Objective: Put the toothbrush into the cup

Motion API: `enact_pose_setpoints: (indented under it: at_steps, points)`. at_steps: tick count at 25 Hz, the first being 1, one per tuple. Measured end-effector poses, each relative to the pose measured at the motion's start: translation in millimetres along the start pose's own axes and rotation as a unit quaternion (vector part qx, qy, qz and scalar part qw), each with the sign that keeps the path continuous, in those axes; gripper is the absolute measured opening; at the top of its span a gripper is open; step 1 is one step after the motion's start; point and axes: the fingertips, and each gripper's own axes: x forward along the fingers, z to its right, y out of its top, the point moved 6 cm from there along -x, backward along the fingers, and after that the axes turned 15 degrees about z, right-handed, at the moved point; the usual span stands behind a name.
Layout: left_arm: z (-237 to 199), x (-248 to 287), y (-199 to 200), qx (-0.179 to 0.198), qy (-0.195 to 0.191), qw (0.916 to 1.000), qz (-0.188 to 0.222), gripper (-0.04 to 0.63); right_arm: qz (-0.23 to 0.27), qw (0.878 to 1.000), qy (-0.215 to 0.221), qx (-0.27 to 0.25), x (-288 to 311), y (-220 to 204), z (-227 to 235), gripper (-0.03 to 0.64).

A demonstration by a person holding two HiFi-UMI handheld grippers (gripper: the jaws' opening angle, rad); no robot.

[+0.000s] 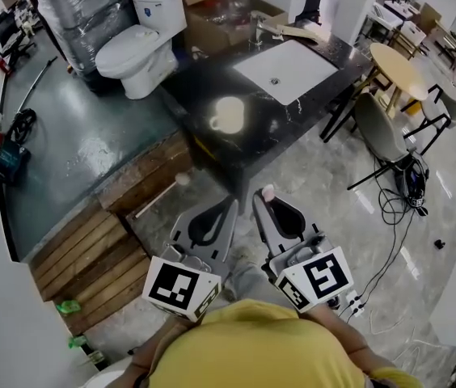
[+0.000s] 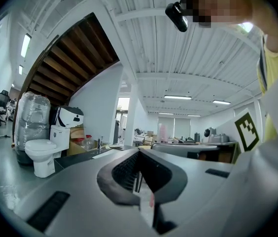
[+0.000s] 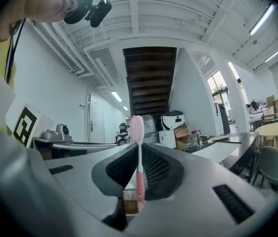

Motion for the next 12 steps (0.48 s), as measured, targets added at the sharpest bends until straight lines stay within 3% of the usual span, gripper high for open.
enact_pose_setpoints:
  at_steps: [12]
  points:
    - [-29.8,66.3,-9.7,0.01,0.024,0.9997,0.001,0.005,-0.005,0.999,0.033,0.007,50.5,-6.5,61.6,0.035]
